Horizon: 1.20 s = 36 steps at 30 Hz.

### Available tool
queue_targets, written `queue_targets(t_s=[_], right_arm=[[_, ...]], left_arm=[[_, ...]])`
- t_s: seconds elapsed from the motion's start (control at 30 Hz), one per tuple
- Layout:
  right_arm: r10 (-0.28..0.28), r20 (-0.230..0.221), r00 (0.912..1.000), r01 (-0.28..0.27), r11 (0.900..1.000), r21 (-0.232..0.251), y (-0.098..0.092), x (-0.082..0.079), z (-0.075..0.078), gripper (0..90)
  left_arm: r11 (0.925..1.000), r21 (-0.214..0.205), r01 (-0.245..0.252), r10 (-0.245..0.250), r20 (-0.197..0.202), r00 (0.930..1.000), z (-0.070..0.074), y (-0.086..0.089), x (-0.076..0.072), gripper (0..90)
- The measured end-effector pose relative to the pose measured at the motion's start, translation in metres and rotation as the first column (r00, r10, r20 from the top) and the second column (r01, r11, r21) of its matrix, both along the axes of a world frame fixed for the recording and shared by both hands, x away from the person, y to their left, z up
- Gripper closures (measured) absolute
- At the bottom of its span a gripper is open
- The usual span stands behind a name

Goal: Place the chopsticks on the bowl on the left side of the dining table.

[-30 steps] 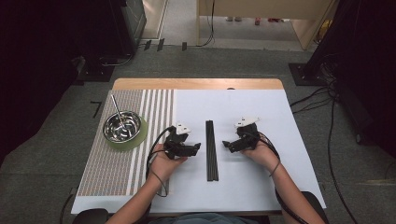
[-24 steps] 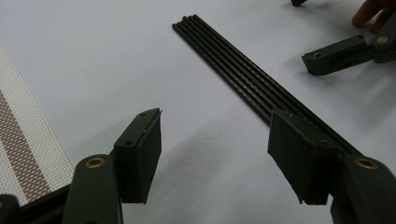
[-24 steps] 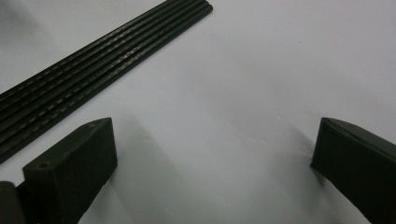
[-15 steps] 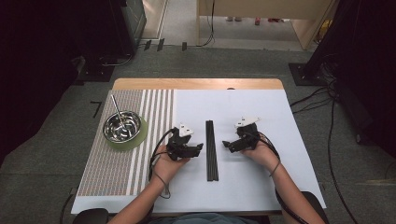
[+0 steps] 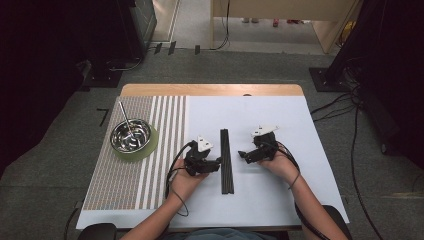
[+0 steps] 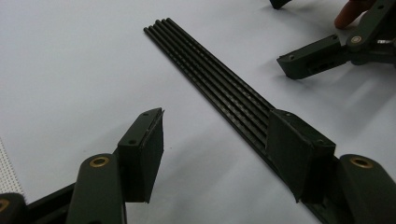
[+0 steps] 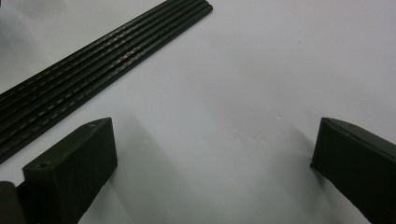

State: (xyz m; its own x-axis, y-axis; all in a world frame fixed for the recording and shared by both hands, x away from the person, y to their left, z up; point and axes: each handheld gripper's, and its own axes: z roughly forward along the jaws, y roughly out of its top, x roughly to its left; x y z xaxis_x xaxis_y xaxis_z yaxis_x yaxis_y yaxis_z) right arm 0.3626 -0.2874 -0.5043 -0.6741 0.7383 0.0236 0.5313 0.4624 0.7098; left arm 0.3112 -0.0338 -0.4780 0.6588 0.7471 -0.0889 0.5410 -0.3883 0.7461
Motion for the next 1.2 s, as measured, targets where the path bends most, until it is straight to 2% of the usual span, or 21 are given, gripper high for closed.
queue_targets(t_s=[0.13, 0.53, 1.2], right_arm=[[0.001, 0.000, 1.0000, -0.001, 1.0000, 0.000, 0.000, 0.000, 0.000, 0.0], [0.003, 0.001, 1.0000, -0.003, 1.0000, -0.001, 0.000, 0.000, 0.000, 0.0], [0.001, 0.000, 1.0000, -0.001, 1.0000, 0.000, 0.000, 0.000, 0.000, 0.0]], left_arm=[[1.0000, -0.002, 0.004, -0.004, 0.001, 1.0000, -0.003, -0.003, -0.002, 38.6], [0.9991, 0.027, 0.033, -0.033, -0.007, 0.9994, -0.013, -0.013, -0.006, 39.7], [0.9988, 0.017, 0.047, -0.047, -0.012, 0.9988, -0.013, -0.012, -0.008, 45.9]])
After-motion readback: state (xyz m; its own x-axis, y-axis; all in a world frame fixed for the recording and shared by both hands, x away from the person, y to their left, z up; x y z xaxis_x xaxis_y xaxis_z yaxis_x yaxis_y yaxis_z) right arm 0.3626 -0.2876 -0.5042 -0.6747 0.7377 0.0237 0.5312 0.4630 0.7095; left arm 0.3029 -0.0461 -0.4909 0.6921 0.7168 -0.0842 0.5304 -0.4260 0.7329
